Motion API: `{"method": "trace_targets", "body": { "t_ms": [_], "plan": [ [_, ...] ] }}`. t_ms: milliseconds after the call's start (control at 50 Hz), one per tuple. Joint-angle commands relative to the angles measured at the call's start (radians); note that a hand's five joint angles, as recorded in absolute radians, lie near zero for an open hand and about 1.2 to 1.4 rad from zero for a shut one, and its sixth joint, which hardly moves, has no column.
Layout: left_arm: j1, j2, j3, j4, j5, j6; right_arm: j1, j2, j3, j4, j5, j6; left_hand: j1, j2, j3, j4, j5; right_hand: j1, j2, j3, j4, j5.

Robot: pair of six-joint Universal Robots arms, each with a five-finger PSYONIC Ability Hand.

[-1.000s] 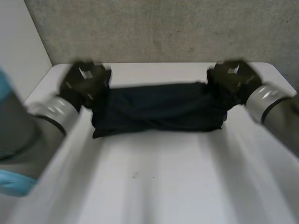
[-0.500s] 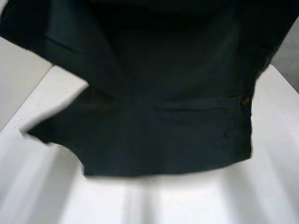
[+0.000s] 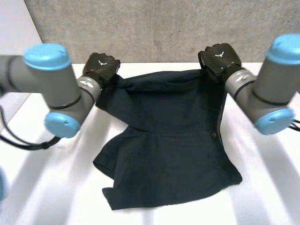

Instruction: Fold the shorts.

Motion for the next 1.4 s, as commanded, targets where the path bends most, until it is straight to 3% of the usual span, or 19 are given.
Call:
{"method": "trace_targets", "body": {
  "t_ms": [20, 160, 260, 380, 460, 540, 580, 720, 780, 880, 1080, 1160, 1200, 1400],
  "plan": [
    [0.002, -0.243, 0.355, 0.127, -0.012, 0.115, 0.002, 0.218, -0.112, -0.291, 0.068, -0.017, -0.906, -1.011, -0.988, -1.011, -0.972, -0.814, -1.003, -1.008, -1.018, -0.977],
    [-0.024, -0.211, 0.328, 0.195, -0.119, 0.111, 0.002, 0.095, -0.026, -0.284, 0.086, -0.015, -0.906, -1.011, -0.988, -1.011, -0.972, -0.814, -1.003, -1.008, -1.018, -0.977],
    [-0.030, -0.024, 0.088, 0.138, -0.166, 0.098, -0.003, -0.058, 0.101, -0.180, 0.088, -0.020, -0.900, -1.005, -0.982, -1.005, -0.966, -0.814, -1.003, -1.008, -1.018, -0.977],
    [-0.033, 0.212, -0.246, 0.075, -0.164, 0.028, -0.013, -0.213, 0.239, 0.044, 0.040, -0.021, -0.873, -0.978, -0.955, -0.978, -0.939, -0.814, -1.003, -1.008, -1.018, -0.977],
    [-0.036, 0.375, -0.471, 0.038, -0.163, -0.064, -0.015, -0.292, 0.354, 0.242, -0.052, -0.039, -0.832, -0.937, -0.914, -0.937, -0.898, -0.814, -1.003, -1.008, -1.018, -0.977],
    [-0.049, 0.527, -0.666, 0.011, -0.147, -0.168, -0.047, -0.368, 0.484, 0.330, -0.132, -0.101, -0.735, -0.841, -0.818, -0.841, -0.802, -0.814, -1.003, -1.008, -1.018, -0.977],
    [-0.052, 0.601, -0.773, -0.011, -0.120, -0.225, -0.073, -0.391, 0.549, 0.336, -0.156, -0.142, -0.641, -0.747, -0.724, -0.746, -0.708, -0.814, -1.003, -1.008, -1.018, -0.977],
    [-0.053, 0.734, -1.005, -0.081, -0.054, -0.331, -0.174, -0.421, 0.782, 0.264, -0.216, -0.280, -0.618, -0.723, -0.700, -0.723, -0.684, -0.675, -0.864, -0.869, -0.879, -0.837],
    [-0.055, 0.751, -1.063, -0.086, -0.055, -0.343, -0.203, -0.421, 0.854, 0.209, -0.235, -0.294, -0.624, -0.729, -0.706, -0.729, -0.690, -0.555, -0.744, -0.748, -0.758, -0.717],
    [-0.056, 0.760, -1.154, -0.085, -0.057, -0.345, -0.237, -0.419, 0.934, 0.146, -0.268, -0.300, -0.627, -0.732, -0.709, -0.732, -0.693, -0.552, -0.741, -0.745, -0.755, -0.714],
    [-0.073, 0.719, -1.182, -0.080, -0.052, -0.347, -0.276, -0.399, 0.999, 0.008, -0.331, -0.300, -0.577, -0.682, -0.659, -0.682, -0.643, -0.305, -0.494, -0.499, -0.509, -0.468],
    [-0.102, 0.707, -1.180, -0.077, -0.052, -0.345, -0.273, -0.359, 1.000, -0.040, -0.333, -0.296, -0.580, -0.685, -0.662, -0.685, -0.646, 0.283, 0.094, 0.089, 0.079, 0.121],
    [-0.122, 0.705, -1.176, -0.072, -0.054, -0.347, -0.271, -0.356, 1.000, -0.046, -0.333, -0.297, -0.585, -0.691, -0.668, -0.690, -0.652, 0.407, 0.218, 0.214, 0.204, 0.245],
    [-0.165, 0.665, -1.142, 0.010, -0.066, -0.345, -0.271, -0.358, 1.014, -0.046, -0.322, -0.280, -0.588, -0.694, -0.671, -0.693, -0.655, 0.407, 0.218, 0.214, 0.204, 0.245]
  ]
}}
